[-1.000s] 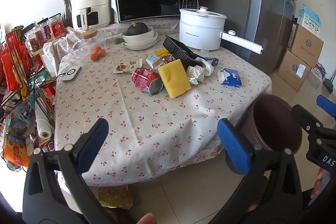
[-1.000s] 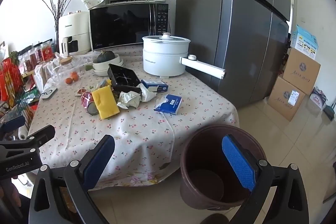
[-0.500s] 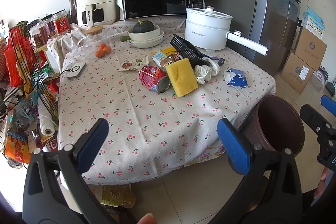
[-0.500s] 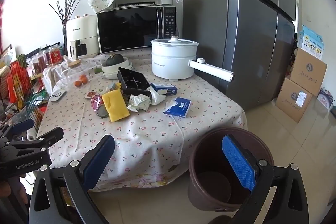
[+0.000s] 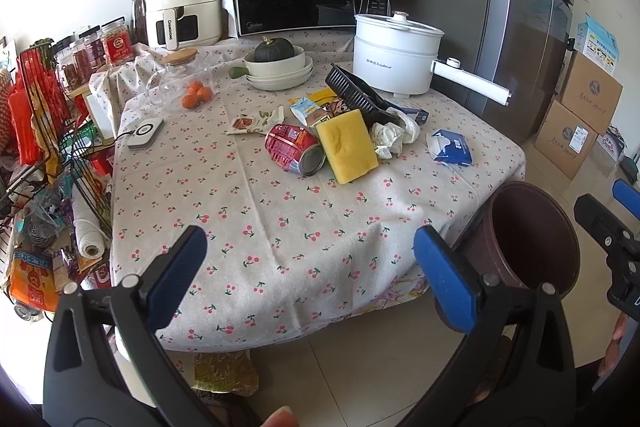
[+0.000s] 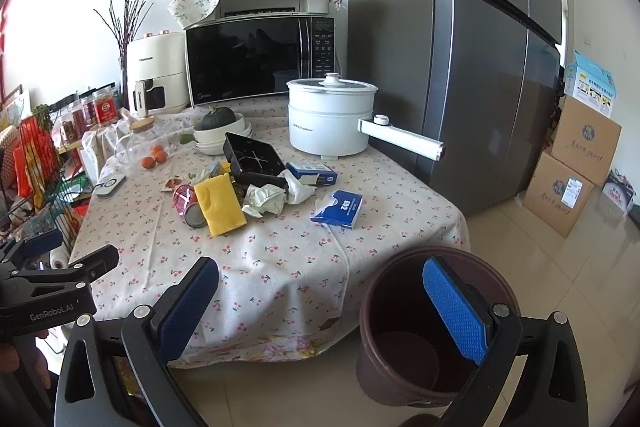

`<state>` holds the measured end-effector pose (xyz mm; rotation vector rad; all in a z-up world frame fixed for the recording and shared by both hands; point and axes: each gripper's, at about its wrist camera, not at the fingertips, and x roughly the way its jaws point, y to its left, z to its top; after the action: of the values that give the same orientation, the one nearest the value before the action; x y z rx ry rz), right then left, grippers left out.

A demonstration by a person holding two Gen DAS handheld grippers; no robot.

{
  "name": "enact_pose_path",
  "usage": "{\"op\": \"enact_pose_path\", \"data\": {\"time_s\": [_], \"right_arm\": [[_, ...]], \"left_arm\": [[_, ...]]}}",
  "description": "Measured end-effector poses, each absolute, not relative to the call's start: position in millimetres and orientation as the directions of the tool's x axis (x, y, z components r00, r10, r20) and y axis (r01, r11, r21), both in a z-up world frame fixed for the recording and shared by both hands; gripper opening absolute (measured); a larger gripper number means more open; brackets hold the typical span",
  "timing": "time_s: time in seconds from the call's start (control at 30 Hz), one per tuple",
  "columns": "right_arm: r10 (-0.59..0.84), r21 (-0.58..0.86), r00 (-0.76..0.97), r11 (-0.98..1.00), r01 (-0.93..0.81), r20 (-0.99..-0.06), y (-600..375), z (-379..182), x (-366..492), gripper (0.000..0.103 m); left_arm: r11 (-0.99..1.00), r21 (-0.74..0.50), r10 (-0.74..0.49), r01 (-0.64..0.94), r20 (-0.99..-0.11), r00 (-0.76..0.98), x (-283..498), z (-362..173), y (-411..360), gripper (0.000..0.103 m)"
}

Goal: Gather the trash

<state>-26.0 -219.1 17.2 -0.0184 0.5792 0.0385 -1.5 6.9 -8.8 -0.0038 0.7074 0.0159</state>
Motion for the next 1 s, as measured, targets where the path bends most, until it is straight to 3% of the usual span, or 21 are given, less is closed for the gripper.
{"op": "enact_pose_path", "data": {"time_s": [1.0], "right_arm": [[0.022, -0.006, 0.835, 1.000, -0.031, -0.550, -222.9, 16.6, -25.2, 0.103]], "left_arm": [[1.000, 0.009, 0.015, -0.012, -0.649, 0.761, -1.2, -10.4, 4.6, 0.103]]}}
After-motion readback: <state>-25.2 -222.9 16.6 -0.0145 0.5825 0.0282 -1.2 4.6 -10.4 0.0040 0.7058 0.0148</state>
